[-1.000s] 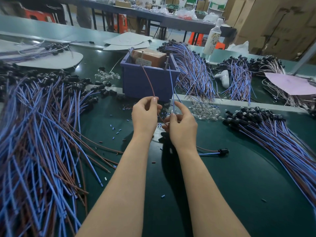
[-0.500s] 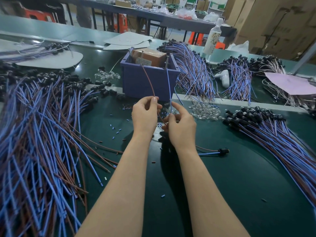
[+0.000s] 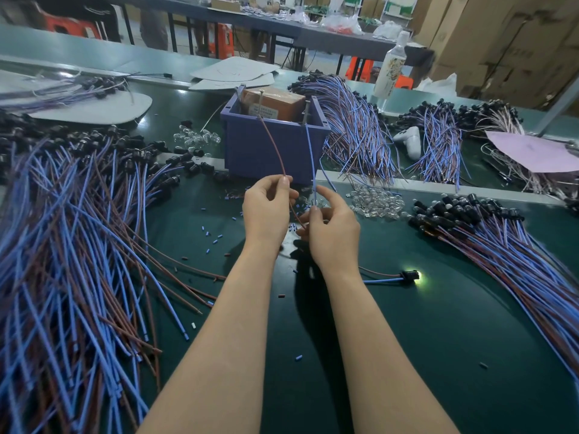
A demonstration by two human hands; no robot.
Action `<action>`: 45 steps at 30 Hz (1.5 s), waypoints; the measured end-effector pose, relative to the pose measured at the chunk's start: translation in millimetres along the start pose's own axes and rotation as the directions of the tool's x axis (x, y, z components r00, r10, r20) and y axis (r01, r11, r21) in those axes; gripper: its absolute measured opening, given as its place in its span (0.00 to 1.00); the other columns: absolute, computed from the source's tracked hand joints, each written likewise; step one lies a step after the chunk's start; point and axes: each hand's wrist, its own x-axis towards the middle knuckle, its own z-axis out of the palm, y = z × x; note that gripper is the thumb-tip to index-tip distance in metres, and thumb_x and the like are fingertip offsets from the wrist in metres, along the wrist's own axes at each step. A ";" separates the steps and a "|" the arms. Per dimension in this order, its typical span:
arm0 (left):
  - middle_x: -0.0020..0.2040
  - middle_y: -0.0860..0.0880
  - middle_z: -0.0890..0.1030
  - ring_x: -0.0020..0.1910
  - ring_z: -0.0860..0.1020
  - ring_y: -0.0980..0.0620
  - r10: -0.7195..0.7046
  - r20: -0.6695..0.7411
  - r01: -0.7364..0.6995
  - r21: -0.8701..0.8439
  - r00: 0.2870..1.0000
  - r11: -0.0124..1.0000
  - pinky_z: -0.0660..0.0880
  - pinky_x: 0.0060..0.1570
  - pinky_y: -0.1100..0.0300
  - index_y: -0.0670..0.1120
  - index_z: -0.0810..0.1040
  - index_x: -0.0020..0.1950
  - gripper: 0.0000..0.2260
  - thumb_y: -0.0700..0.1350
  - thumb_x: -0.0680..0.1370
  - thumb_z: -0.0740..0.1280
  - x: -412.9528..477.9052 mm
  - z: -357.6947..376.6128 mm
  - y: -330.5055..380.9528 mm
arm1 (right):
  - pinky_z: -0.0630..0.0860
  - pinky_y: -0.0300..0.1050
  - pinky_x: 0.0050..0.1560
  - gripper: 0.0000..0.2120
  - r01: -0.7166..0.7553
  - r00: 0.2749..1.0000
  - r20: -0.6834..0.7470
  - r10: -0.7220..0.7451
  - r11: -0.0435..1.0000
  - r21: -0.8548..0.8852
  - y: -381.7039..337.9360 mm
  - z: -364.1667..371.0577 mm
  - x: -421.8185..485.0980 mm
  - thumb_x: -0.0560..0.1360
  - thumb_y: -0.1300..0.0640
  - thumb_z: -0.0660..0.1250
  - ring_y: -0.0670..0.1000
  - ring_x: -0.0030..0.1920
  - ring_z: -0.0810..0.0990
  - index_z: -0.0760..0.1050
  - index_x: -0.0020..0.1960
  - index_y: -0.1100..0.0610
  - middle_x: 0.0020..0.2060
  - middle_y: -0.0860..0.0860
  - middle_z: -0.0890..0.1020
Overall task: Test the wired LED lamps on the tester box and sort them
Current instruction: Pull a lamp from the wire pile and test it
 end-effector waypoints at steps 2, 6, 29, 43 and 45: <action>0.34 0.51 0.79 0.35 0.76 0.58 0.002 -0.008 -0.002 0.001 1.000 1.000 0.76 0.49 0.55 0.44 0.79 0.49 0.07 0.41 0.80 0.61 -0.4 0.2 -0.3 | 0.80 0.49 0.46 0.17 -0.011 1.000 -0.012 0.011 1.000 0.014 -0.3 0.1 0.1 0.78 0.65 0.59 0.53 0.36 0.83 0.73 0.64 0.53 0.41 0.56 0.82; 0.34 0.52 0.79 0.35 0.76 0.58 0.012 -0.010 -0.012 0.015 1.000 1.000 0.75 0.47 0.58 0.45 0.79 0.49 0.07 0.42 0.80 0.61 -1.1 0.1 -0.6 | 0.79 0.40 0.40 0.18 -0.018 1.000 -0.016 0.018 0.999 0.028 -0.6 0.1 0.2 0.78 0.64 0.59 0.49 0.33 0.82 0.72 0.65 0.52 0.41 0.56 0.82; 0.34 0.52 0.79 0.34 0.76 0.59 0.003 0.001 -0.003 0.021 1.000 1.000 0.76 0.49 0.54 0.43 0.80 0.50 0.07 0.42 0.80 0.61 -2.7 0.7 0.7 | 0.78 0.58 0.50 0.17 -0.014 0.999 -0.044 0.016 0.998 0.056 -0.4 4.0 -1.2 0.77 0.65 0.59 0.57 0.39 0.82 0.73 0.64 0.52 0.39 0.56 0.82; 0.34 0.51 0.79 0.35 0.76 0.56 -0.003 0.005 0.003 0.021 1.000 1.000 0.77 0.53 0.49 0.43 0.80 0.50 0.08 0.41 0.80 0.61 -1.9 1.0 1.7 | 0.78 0.57 0.50 0.17 -0.022 1.000 -0.015 0.023 1.000 0.020 -0.6 3.5 0.3 0.77 0.64 0.59 0.56 0.40 0.83 0.74 0.63 0.52 0.40 0.56 0.83; 0.34 0.51 0.79 0.36 0.76 0.56 -0.002 0.005 0.002 0.024 1.000 1.000 0.77 0.53 0.49 0.43 0.80 0.50 0.08 0.42 0.80 0.61 -2.4 1.0 1.5 | 0.78 0.56 0.50 0.17 -0.016 1.000 -0.027 0.017 1.000 0.024 0.1 2.7 -0.3 0.77 0.64 0.59 0.55 0.40 0.82 0.74 0.63 0.52 0.40 0.56 0.83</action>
